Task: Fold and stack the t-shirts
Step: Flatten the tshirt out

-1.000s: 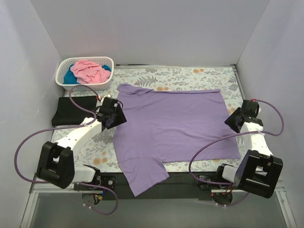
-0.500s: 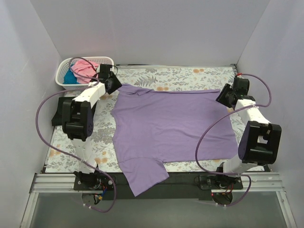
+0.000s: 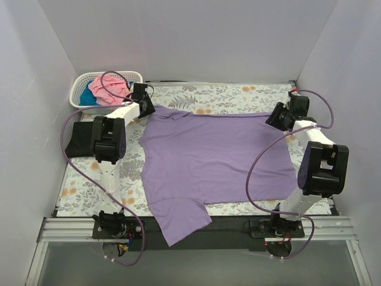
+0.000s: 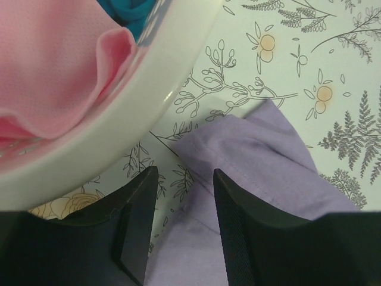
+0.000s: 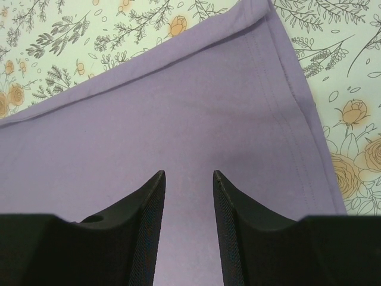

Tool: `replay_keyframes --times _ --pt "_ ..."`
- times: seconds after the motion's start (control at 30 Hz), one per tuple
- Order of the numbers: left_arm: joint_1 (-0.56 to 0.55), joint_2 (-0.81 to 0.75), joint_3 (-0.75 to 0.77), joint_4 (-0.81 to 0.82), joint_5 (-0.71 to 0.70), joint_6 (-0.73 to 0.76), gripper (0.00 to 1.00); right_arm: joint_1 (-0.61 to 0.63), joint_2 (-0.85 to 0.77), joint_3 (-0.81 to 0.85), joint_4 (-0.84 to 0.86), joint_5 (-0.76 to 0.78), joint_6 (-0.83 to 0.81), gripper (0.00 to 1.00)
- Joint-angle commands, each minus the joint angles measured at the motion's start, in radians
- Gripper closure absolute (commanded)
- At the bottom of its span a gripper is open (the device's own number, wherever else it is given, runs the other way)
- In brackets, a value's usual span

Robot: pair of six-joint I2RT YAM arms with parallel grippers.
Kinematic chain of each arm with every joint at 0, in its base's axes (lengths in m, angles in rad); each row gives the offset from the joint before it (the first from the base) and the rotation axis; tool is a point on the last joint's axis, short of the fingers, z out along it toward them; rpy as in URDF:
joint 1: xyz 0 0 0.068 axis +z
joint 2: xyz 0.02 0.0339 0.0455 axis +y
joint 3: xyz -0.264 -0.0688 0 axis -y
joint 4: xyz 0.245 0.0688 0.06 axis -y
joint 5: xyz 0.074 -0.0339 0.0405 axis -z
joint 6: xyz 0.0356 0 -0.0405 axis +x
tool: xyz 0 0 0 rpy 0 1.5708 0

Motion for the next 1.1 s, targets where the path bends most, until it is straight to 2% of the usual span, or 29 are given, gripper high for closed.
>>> replay_keyframes --times 0.0,0.23,0.4,0.5,0.57,0.6,0.93,1.07 --pt "0.002 0.001 0.038 0.048 -0.015 0.074 0.59 0.005 0.009 0.01 0.054 -0.012 -0.023 0.56" --pt "-0.001 0.062 0.059 0.099 -0.015 0.147 0.6 0.005 0.027 0.002 0.067 -0.032 -0.025 0.56" --pt "-0.004 0.082 0.05 0.099 0.019 0.148 0.66 0.005 0.03 0.002 0.067 -0.023 -0.033 0.57" --pt "-0.008 0.076 0.035 0.099 0.022 0.15 0.82 0.005 0.041 0.008 0.067 -0.01 -0.036 0.56" --pt "-0.012 0.059 0.033 0.099 0.019 0.16 0.98 0.005 0.055 0.034 0.067 0.015 -0.043 0.57" --pt "-0.014 0.041 0.038 0.097 0.017 0.165 1.0 0.005 0.064 0.052 0.067 0.043 -0.049 0.57" --pt "-0.017 -0.062 0.09 0.046 0.066 0.124 1.0 -0.005 0.209 0.235 0.066 0.189 -0.017 0.53" --pt "-0.018 -0.071 0.087 0.037 0.079 0.122 1.0 -0.011 0.277 0.308 0.066 0.192 0.018 0.53"
